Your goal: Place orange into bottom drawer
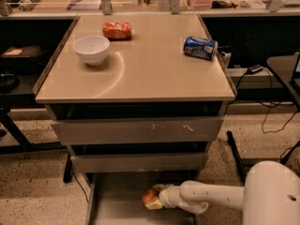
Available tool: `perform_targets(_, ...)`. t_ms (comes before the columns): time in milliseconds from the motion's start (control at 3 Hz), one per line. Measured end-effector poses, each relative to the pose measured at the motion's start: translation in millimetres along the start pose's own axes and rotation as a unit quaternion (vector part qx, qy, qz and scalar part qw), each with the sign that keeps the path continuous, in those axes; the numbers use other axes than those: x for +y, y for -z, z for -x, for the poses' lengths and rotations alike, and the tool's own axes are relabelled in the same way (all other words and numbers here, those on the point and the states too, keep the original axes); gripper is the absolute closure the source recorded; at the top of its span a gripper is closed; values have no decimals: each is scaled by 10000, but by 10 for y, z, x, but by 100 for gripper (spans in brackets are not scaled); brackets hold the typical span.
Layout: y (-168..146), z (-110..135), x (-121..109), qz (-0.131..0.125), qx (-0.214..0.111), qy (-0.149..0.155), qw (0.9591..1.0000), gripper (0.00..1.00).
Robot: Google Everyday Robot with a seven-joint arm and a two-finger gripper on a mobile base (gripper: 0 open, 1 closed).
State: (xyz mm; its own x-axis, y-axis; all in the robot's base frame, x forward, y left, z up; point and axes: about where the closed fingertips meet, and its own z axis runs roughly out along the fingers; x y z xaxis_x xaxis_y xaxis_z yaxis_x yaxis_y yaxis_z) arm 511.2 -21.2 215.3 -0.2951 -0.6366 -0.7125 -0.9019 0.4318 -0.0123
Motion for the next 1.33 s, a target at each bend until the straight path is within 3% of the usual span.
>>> perform_targets(333,-252,-217,-24,71,149,-39,9999,100)
perform_targets(667,-429,-473,46,219,194,-340,9990,100)
perform_targets(1000,-536,-576,9,274,205,-575,9978,83)
perform_targets(1333,-541,-576,-1,269,201,-580,9978,58)
